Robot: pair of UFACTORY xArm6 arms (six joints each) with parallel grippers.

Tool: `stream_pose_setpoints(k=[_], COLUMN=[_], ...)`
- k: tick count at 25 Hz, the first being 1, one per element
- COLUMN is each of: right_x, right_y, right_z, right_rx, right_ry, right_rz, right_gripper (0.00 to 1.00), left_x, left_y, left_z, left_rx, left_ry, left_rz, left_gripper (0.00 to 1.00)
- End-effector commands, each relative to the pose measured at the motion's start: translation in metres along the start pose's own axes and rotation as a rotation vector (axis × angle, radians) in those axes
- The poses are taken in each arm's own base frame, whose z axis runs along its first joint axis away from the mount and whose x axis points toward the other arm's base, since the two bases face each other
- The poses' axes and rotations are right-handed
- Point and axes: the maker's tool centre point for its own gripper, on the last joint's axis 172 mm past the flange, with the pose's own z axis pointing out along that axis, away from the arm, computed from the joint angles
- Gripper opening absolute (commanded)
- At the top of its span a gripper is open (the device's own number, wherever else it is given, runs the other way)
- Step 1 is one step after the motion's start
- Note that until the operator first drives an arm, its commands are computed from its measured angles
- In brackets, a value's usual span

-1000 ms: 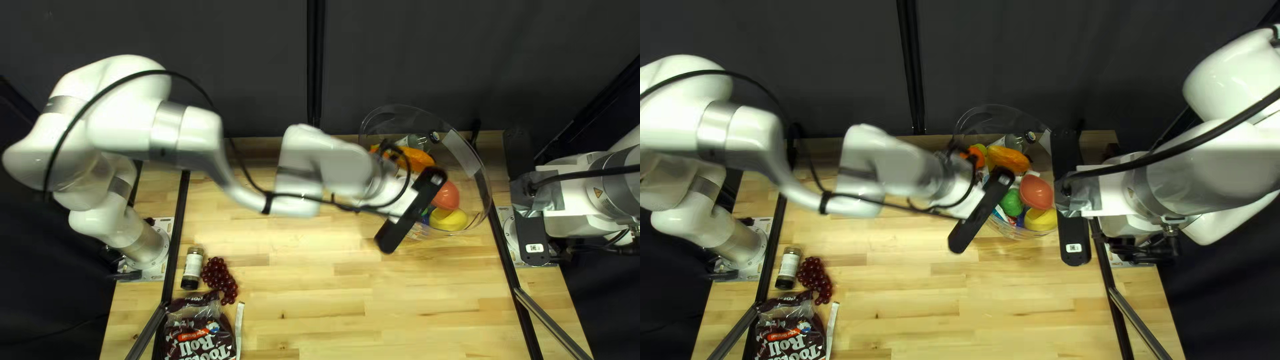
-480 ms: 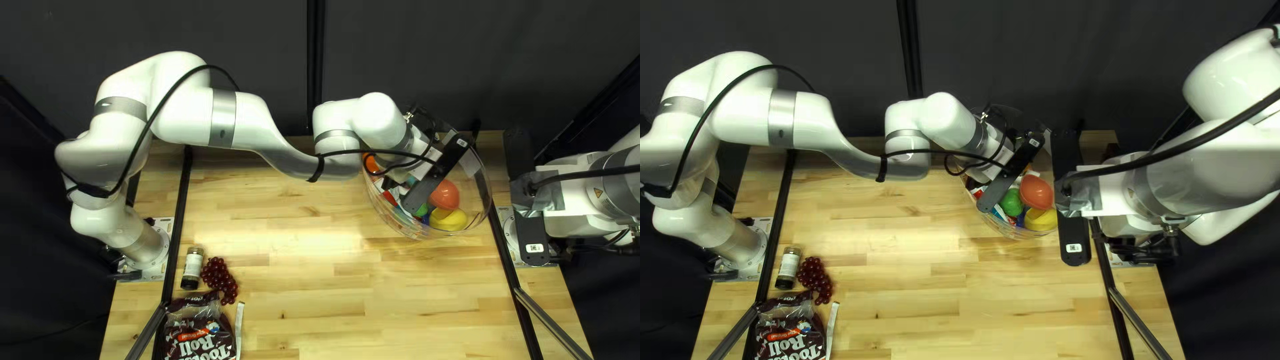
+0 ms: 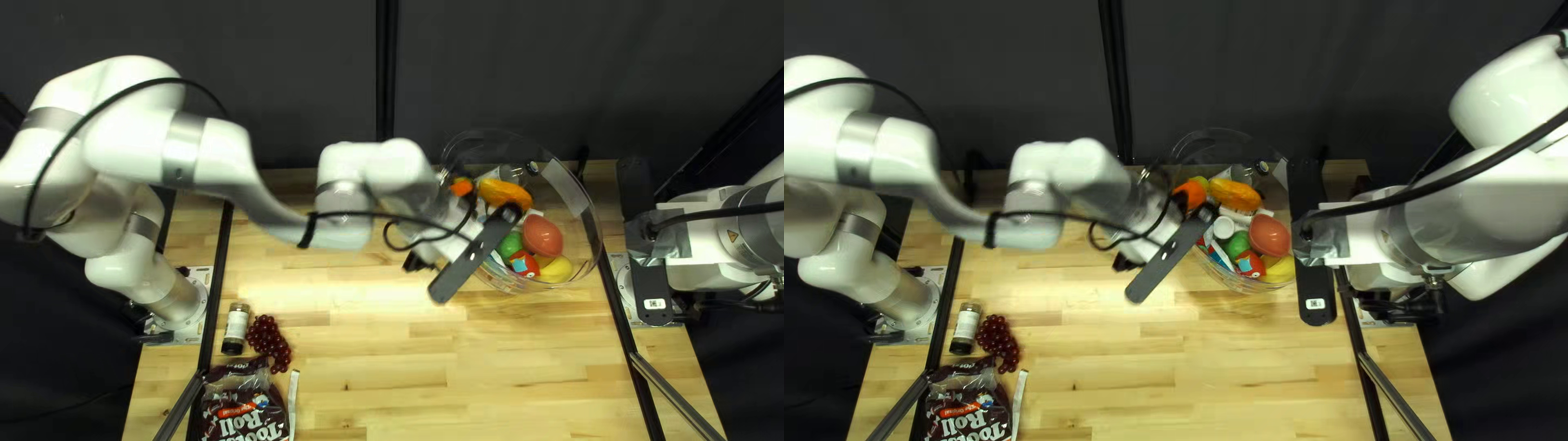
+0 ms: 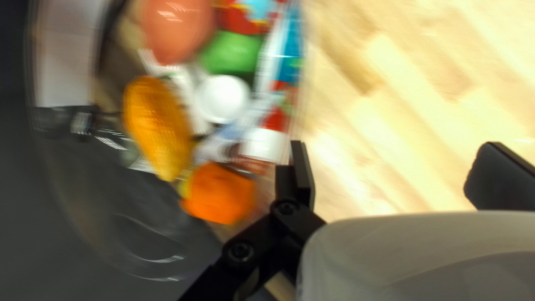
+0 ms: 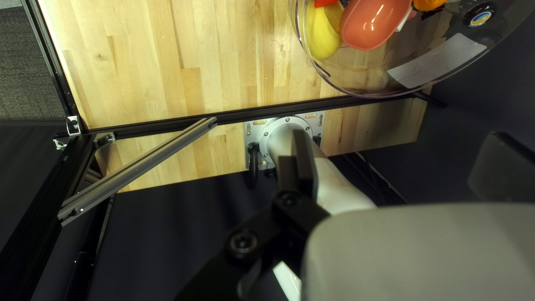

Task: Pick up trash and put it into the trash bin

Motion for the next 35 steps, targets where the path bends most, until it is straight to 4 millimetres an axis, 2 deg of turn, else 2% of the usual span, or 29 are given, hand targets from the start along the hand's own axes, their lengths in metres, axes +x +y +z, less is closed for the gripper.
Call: stream_pose_setpoints(k=[1, 5, 8, 12, 17, 20, 26, 32, 35], right_x=[0.000, 0.000, 0.000, 0.000, 0.000, 0.000, 0.000, 0.000, 0.000], right_y=[0.000, 0.000, 0.000, 0.000, 0.000, 0.000, 0.000, 0.000, 0.000], right_z=[0.000, 0.000, 0.000, 0.000, 0.000, 0.000, 0.000, 0.000, 0.000], right_rx=[0.000, 0.000, 0.000, 0.000, 0.000, 0.000, 0.000, 0.000, 0.000], right_ry=[0.000, 0.000, 0.000, 0.000, 0.000, 0.000, 0.000, 0.000, 0.000], right_rz=[0.000, 0.000, 0.000, 0.000, 0.000, 0.000, 0.000, 0.000, 0.000], right_gripper=[1.00, 1.00, 1.00, 1.00, 1.00, 1.00, 1.00, 1.00, 1.00], left_x=[-0.003, -0.008, -0.016, -0.047, -0.070, -0.084, -0.135, -0.158, -0.169], left_y=[0.081, 0.122, 0.146, 0.176, 0.212, 0.227, 0.248, 0.267, 0.269], left_z=[-0.009, 0.003, 0.027, 0.071, 0.090, 0.094, 0.129, 0.146, 0.149], left_rx=[-0.088, -0.136, -0.165, -0.242, -0.306, -0.328, -0.390, -0.440, -0.460], left_ry=[-0.128, -0.180, -0.249, -0.383, -0.444, -0.463, -0.484, -0.496, -0.500], left_rz=[-0.064, -0.125, -0.179, -0.177, -0.124, -0.099, -0.107, -0.102, -0.097], left_gripper=[1.00, 1.00, 1.00, 1.00, 1.00, 1.00, 1.00, 1.00, 1.00])
